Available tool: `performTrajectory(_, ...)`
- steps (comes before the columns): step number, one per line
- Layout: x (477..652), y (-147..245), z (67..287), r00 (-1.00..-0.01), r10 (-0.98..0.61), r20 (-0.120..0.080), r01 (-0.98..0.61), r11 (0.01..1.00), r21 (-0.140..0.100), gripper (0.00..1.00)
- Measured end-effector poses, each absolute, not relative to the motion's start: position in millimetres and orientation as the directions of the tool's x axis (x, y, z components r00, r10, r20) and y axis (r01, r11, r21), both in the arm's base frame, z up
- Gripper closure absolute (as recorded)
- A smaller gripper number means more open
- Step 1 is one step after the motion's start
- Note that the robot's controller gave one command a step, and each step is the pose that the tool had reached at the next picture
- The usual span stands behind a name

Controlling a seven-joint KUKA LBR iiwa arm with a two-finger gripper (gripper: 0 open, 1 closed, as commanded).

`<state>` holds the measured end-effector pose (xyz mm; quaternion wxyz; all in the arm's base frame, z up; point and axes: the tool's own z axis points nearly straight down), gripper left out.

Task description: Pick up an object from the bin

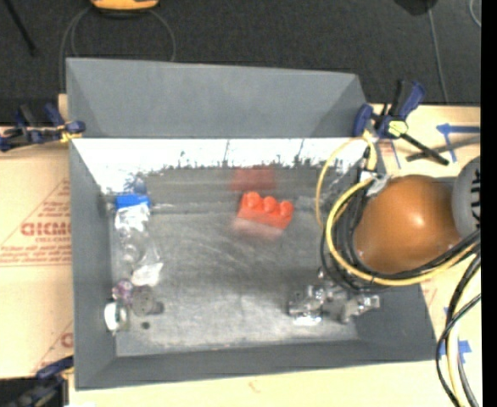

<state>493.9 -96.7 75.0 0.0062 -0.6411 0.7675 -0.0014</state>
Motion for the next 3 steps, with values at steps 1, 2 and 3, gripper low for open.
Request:
performTrajectory(1,495.4,-96.8,77.7,-0.180,-0.984,-0.004,-0.984,0.180,-0.011,1.00)
performTrajectory(2,484.6,-68.3,176.3,-0.179,-0.984,-0.001,-0.984,0.179,-0.007,1.00)
performTrajectory(3,503.8,-67.3,221.1,-0.137,-0.991,-0.001,-0.991,0.137,-0.007,1.00)
